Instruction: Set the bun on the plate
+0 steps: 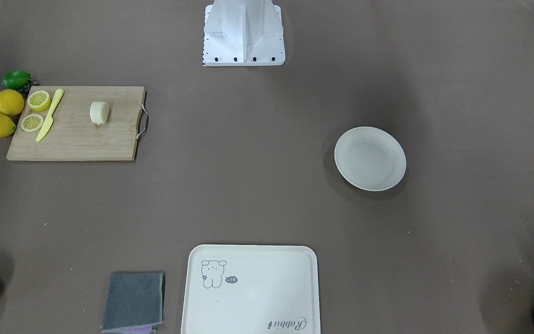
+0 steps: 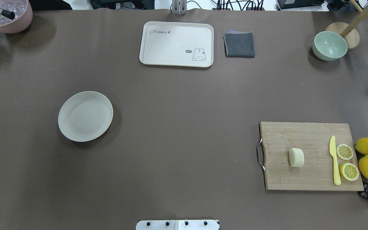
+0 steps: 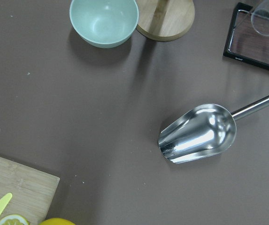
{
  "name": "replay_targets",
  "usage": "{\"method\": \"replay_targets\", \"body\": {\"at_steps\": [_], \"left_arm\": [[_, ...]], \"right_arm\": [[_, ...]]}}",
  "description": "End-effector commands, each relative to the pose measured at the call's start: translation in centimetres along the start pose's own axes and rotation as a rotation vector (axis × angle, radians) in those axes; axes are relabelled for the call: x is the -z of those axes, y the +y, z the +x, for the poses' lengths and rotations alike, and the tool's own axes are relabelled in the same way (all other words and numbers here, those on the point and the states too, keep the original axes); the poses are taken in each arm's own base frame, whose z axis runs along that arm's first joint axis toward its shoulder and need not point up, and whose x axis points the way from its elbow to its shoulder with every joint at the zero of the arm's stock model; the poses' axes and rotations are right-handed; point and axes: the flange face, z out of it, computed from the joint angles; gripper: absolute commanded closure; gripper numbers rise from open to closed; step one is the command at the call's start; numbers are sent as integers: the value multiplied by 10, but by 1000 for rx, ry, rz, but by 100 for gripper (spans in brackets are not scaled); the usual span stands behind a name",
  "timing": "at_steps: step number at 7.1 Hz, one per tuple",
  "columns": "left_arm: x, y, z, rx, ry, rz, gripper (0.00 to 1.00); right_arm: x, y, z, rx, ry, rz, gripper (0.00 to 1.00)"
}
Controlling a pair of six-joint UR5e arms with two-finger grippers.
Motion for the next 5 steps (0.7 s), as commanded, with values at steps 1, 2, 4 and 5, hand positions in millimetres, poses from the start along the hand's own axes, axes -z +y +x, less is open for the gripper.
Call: {"method": "replay_targets", "body": {"at_steps": [1, 2, 4, 5], "left_arm": [[-12, -16, 20, 25, 22, 1, 2], [-38, -32, 52, 117, 61, -34, 2], [-87, -38, 120, 191, 141, -78, 2], [-109, -36, 151, 239, 178, -102, 2]], "right_arm": [[-14, 8, 6, -64, -71, 33, 0], [-26, 2, -7, -121, -59, 8, 0], [-57, -21, -56, -162, -79, -56, 0], [-71, -30, -87, -197, -80, -68, 0]]}}
